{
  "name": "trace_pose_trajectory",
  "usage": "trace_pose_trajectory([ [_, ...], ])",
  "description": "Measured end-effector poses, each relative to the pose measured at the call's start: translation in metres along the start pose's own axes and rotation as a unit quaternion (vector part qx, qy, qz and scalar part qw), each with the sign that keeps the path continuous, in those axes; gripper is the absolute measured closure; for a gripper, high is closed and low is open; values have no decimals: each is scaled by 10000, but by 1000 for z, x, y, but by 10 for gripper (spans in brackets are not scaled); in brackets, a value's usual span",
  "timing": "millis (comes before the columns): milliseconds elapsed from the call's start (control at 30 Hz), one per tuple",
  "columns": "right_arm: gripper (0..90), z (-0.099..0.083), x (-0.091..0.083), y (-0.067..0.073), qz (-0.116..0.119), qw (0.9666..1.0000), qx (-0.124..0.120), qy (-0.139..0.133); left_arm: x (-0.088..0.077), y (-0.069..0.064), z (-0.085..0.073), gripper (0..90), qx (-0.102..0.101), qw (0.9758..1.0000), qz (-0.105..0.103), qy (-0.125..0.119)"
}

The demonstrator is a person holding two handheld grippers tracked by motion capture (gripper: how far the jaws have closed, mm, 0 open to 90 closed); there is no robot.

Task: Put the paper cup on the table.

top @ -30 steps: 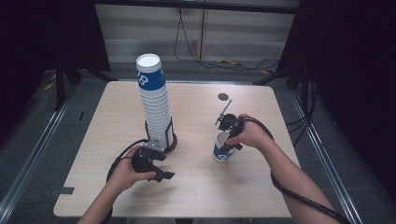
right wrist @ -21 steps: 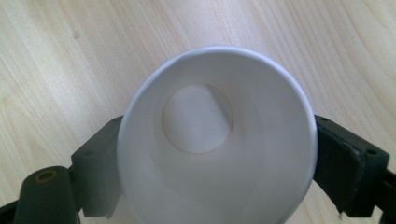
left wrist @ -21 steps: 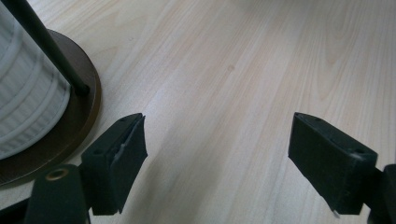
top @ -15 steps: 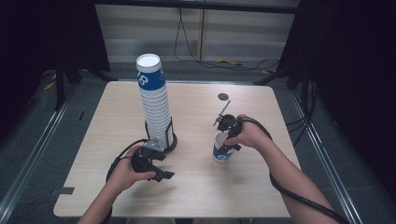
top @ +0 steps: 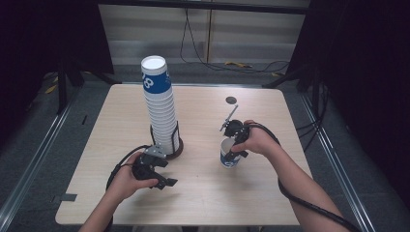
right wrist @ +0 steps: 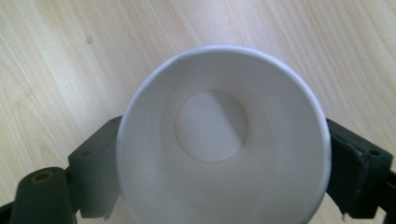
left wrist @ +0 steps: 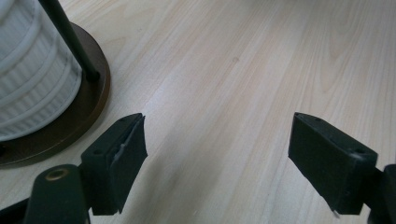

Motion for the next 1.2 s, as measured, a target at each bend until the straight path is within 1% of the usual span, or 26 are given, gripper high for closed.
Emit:
trace_pose_trajectory([
  [33,124,0,1,1,-2,10000,27,2,0,0,0,191,-12,10000,11,-2],
  [67,125,-1,2,0,-5,10000,-46,-10,-1,0,-1,191,-12,10000,22,6],
  [100,124,-2,3,0,2,10000,-11,-7,-1,0,-1,191,-16,10000,36,36],
  [167,126,-4,3,-1,15,10000,37,-56,-1,1,-2,191,-29,10000,30,-2],
  [200,126,-5,4,-1,24,10000,6,-78,-1,1,-2,191,-30,10000,40,-14],
  [233,126,-7,4,-1,27,10000,57,-65,-1,1,-3,191,-38,10000,55,-2],
  [300,125,-10,5,0,63,9999,31,-127,-2,2,-3,191,-27,10000,52,29],
  [367,126,-13,6,-1,47,9998,28,-183,-3,2,-4,191,-44,10000,66,34],
  [400,125,-15,7,-1,84,9998,55,-182,-4,2,-4,191,-34,10000,63,47],
  [433,125,-18,8,0,104,9997,108,-183,-3,2,-4,191,-55,10000,75,-21],
  [467,125,-20,9,-1,101,9997,103,-183,-4,2,-4,191,-68,9999,78,-28],
  [500,126,-23,10,-1,79,9997,103,-192,-4,2,-4,191,-57,9999,89,-8],
  [533,125,-26,10,0,104,9996,167,-212,-4,2,-4,191,-55,9999,86,-4],
  [567,126,-29,10,0,117,9995,167,-233,-4,3,-4,191,-58,9999,84,-2],
  [600,126,-31,10,0,129,9994,156,-289,-5,3,-4,191,-32,10000,86,31],
  [633,126,-33,9,1,166,9989,218,-390,-5,4,-3,191,-43,10000,78,23],
  [667,126,-36,7,2,185,9985,203,-467,-5,5,-3,191,-40,10000,64,15],
  [767,126,-46,5,2,204,9972,255,-671,-4,6,-2,190,-48,10000,73,-9],
  [900,126,-58,4,4,187,9962,323,-788,-4,6,-3,189,-48,10000,44,25],
  [1000,126,-64,3,4,162,9955,340,-874,-3,6,-2,189,3,10000,49,71],
  [1033,126,-66,3,5,159,9948,382,-931,-3,6,-1,189,-21,10000,79,38],
  [1167,126,-76,3,6,148,9925,445,-1132,-5,6,0,186,-35,10000,53,20],
  [1200,126,-79,3,7,122,9924,453,-1139,-5,7,-1,186,-8,9999,78,73],
])
Point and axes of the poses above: each handheld gripper's, and its own axes: x roughly forward along the jaws, z roughly out of its top, y roughly to its left, the point moved 5 cm from there along x, roughly forward along the jaws, and after that the axes turned 1 degree about y, right-handed, at the moved point
